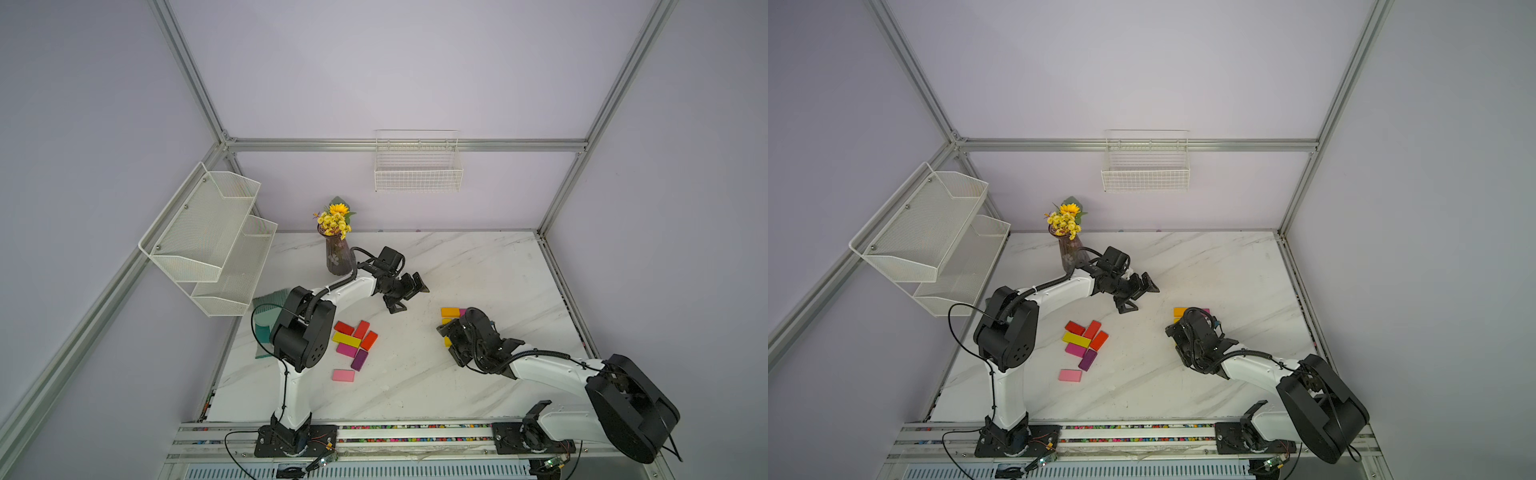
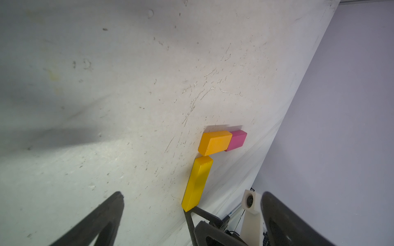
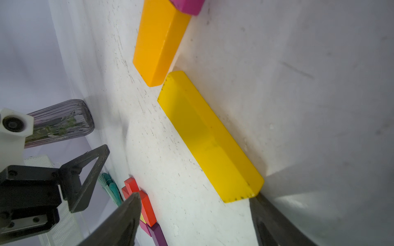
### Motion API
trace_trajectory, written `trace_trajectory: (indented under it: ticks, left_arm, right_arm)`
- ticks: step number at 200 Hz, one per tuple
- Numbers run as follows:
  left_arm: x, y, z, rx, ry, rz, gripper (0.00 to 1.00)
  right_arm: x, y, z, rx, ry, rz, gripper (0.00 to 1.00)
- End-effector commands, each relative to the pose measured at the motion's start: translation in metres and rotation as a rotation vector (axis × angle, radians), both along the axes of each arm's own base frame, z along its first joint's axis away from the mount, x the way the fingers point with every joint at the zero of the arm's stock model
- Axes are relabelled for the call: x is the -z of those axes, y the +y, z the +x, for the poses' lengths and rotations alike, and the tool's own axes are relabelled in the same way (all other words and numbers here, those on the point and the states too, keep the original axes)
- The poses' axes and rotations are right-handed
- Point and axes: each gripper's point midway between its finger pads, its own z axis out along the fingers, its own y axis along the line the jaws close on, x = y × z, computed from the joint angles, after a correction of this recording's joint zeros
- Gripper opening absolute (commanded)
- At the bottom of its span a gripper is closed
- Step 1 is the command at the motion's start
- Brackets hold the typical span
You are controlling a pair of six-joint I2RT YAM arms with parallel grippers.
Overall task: Assemble the letter c with building blocks
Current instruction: Assemble the building block at the center of the board.
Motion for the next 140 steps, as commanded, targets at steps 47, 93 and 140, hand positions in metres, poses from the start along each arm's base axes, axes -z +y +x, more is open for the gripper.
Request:
trace_trajectory:
  ticks: [47, 93, 140]
  left_arm:
    - [-0.0152, -0.0056, 0.0093, 0.017, -0.045, -0.033, 1.0]
    - [-0.0149, -0.0056, 0.0095, 0.016, -0.046, -0.032, 1.0]
    - [-0.0143, -0.0053, 0.0107, 0.013, -0.045, -0.031, 1.0]
  right_arm:
    - [0.0126, -0.007, -0.0006, 0.017, 0.044, -0.023, 0.82]
    - [0.0104, -0.0052, 0.003, 0.012, 0.036, -0.011, 0.82]
    - [0.017, -0.0066, 0.0031, 0.01, 0.055, -0.019, 0.82]
